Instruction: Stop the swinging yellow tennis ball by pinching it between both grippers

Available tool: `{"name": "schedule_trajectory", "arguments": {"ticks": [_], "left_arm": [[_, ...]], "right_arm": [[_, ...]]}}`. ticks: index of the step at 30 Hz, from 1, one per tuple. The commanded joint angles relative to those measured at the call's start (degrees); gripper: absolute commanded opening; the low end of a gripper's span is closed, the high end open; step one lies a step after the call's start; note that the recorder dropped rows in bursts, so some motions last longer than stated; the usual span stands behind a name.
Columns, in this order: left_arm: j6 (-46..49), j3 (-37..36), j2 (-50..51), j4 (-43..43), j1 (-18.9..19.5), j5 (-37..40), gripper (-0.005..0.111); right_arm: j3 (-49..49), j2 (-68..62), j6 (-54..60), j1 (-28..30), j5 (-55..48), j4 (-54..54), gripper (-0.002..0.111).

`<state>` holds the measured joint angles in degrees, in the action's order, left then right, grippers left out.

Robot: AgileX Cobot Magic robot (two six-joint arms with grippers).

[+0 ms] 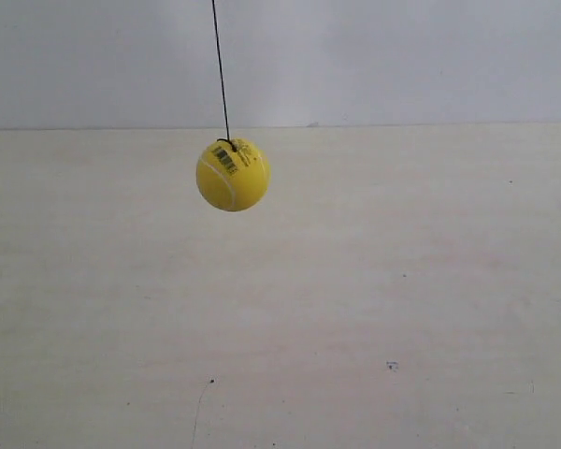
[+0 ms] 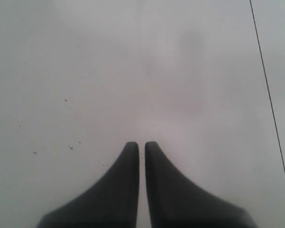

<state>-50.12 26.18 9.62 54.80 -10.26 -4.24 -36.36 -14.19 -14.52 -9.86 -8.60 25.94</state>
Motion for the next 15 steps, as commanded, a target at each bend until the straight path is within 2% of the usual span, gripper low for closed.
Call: {"name": "schedule_trajectory", "arguments": {"ticks": [1,10,15], "left_arm": [[-0.61,-2.75,0.53,-0.50,-0.17,-0.65,0.005],[-1.26,-7.93,0.53,-0.39,-0.17,-0.65,0.005],[-1.26,-8.29,0.53,-0.39,-0.17,-0.28,0.005]], "right_arm": [[1.88,0.31,-2.07,0.04,0.22,-0.22,0.000],[3.72,0.31,-7.61,0.04,-6.43,-0.31,0.000],[3.72,0.31,-10.24,0.04,-9.70,-0.31,0.000]]}}
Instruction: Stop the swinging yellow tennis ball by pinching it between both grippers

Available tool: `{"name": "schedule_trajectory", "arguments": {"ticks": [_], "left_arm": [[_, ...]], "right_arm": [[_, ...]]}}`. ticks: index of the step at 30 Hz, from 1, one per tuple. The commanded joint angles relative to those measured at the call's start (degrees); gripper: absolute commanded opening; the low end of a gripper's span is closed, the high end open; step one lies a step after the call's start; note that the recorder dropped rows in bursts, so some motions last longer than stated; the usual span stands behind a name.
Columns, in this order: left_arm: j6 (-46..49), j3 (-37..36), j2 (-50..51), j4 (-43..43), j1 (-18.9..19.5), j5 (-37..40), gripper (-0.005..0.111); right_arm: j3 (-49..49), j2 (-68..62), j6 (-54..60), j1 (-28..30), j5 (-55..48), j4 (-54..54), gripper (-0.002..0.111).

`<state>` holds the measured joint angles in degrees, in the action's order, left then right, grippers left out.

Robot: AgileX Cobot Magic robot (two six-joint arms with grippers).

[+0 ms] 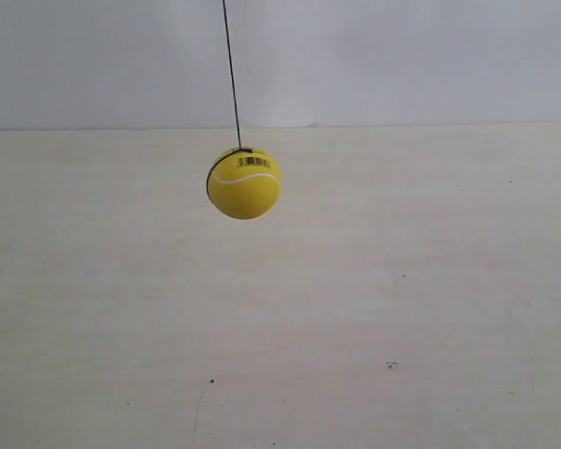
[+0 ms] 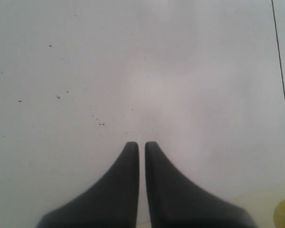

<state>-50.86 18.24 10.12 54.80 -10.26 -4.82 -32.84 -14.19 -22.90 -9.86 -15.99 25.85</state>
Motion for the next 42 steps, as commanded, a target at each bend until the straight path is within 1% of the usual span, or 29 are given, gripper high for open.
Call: {"name": "schedule_trajectory", "arguments": {"ticks": [1,18,21,24,26,28,29,30,32,33,37,39,42], "left_arm": [[-0.52,-0.35,0.03,-0.39,-0.17,0.29,0.005],[-0.52,-0.35,0.03,-0.39,-0.17,0.19,0.005],[-0.52,-0.35,0.03,-0.39,-0.17,0.31,0.005],[-0.52,-0.35,0.03,-0.39,-0.17,0.31,0.005],[-0.52,-0.35,0.03,-0.39,-0.17,0.31,0.005],[-0.52,-0.35,0.03,-0.39,-0.17,0.31,0.005],[-0.52,-0.35,0.03,-0.39,-0.17,0.31,0.005],[-0.52,-0.35,0.03,-0.39,-0.17,0.31,0.005],[-0.52,-0.35,0.03,-0.39,-0.17,0.31,0.005],[-0.52,-0.35,0.03,-0.39,-0.17,0.31,0.005],[-0.52,-0.35,0.03,-0.39,-0.17,0.18,0.005],[-0.52,-0.35,0.03,-0.39,-0.17,0.18,0.005],[-0.52,-0.35,0.03,-0.39,-0.17,0.18,0.005]], "right_arm": [[0.20,0.31,-1.85,0.04,-2.31,-0.22,0.000],[0.20,0.31,-2.24,0.04,-2.54,0.22,0.000],[0.20,0.31,-2.25,0.04,-5.83,0.22,0.000],[2.50,-0.39,-2.12,0.04,-8.76,0.10,0.000],[7.86,1.50,-1.19,0.73,-3.83,-0.03,0.000],[14.32,6.48,-0.13,2.58,3.04,-0.92,0.000],[18.28,9.61,2.01,4.47,5.62,-4.44,0.000],[19.98,11.09,3.99,6.00,6.49,-7.26,0.000],[25.03,14.19,12.83,11.90,9.61,-16.85,0.000],[26.55,14.19,14.94,13.61,10.68,-19.09,0.000],[32.84,14.19,15.97,19.06,15.58,-23.03,0.000],[32.84,14.19,15.97,20.17,10.87,-24.07,0.000],[32.84,14.19,16.66,20.76,8.84,-24.07,0.000]]}}
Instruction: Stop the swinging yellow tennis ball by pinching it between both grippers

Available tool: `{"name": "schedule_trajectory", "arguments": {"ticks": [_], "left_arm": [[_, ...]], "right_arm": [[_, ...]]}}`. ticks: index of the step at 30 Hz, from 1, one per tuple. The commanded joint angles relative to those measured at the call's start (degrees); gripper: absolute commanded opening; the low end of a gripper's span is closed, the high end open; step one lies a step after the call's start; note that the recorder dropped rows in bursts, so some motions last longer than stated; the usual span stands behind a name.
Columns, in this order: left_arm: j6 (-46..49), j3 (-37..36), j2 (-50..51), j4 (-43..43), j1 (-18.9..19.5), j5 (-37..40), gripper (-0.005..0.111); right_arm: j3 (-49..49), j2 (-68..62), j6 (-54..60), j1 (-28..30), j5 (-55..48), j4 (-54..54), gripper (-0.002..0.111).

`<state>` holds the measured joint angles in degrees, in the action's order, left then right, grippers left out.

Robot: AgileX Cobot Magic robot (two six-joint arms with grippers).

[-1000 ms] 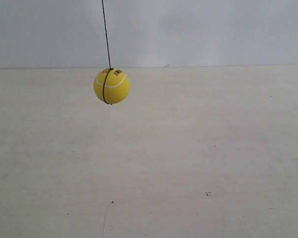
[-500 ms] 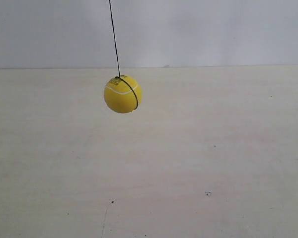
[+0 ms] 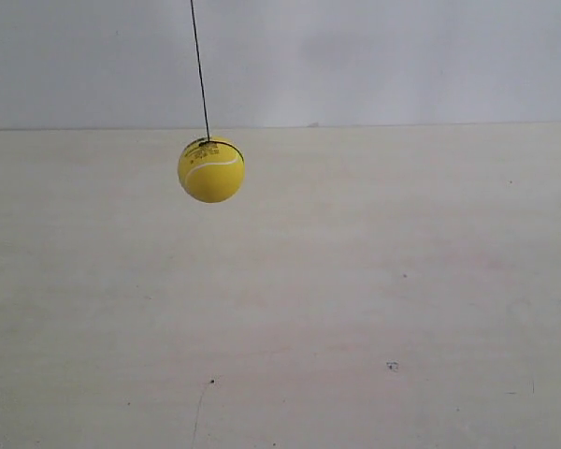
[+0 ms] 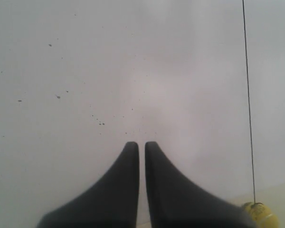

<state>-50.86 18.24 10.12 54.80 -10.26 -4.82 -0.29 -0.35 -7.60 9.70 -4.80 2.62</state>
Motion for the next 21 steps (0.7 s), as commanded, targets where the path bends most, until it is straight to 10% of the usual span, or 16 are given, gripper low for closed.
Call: {"name": "schedule_trajectory", "arguments": {"ticks": [1,21], "left_arm": [[-0.52,-0.35,0.03,-0.39,-0.17,0.18,0.005],[-0.52,-0.35,0.03,-0.39,-0.17,0.19,0.005]], "right_arm": [[0.29,0.35,2.15,1.20,-3.06,-0.85,0.000],[0.29,0.35,3.32,1.20,-13.68,-0.85,0.000]]}}
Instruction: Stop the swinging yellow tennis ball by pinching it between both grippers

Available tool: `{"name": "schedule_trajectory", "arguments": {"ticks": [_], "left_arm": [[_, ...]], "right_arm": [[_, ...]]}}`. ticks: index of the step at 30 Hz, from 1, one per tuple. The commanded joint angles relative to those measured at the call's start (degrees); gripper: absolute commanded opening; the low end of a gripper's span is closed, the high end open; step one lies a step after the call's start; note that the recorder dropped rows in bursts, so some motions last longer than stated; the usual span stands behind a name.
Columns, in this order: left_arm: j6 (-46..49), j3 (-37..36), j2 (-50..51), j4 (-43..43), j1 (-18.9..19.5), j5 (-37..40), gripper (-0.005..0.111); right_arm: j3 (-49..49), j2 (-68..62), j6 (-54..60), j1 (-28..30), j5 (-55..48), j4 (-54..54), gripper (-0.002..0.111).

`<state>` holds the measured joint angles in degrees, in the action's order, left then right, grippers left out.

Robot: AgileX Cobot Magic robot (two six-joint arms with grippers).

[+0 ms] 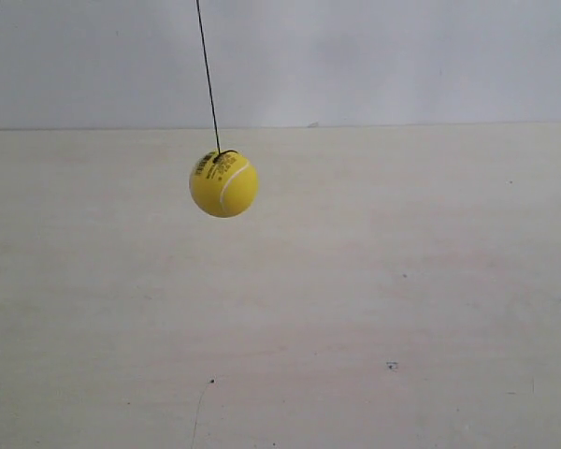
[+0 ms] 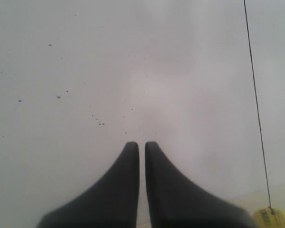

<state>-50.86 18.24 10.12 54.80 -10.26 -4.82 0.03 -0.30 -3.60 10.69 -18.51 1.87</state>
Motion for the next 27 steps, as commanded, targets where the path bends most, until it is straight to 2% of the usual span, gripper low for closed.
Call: {"name": "schedule_trajectory", "arguments": {"ticks": [1,8,27], "left_arm": [[-0.52,-0.35,0.03,-0.39,-0.17,0.19,0.005],[-0.52,-0.35,0.03,-0.39,-0.17,0.29,0.005],[-0.52,-0.35,0.03,-0.39,-0.17,0.29,0.005]], "right_arm": [[-0.03,0.30,-0.80,0.10,0.01,-0.09,0.000],[-0.03,0.30,-0.40,-5.43,0.13,-0.09,0.000],[-0.03,0.30,-0.84,-5.57,0.15,-0.09,0.000]]}}
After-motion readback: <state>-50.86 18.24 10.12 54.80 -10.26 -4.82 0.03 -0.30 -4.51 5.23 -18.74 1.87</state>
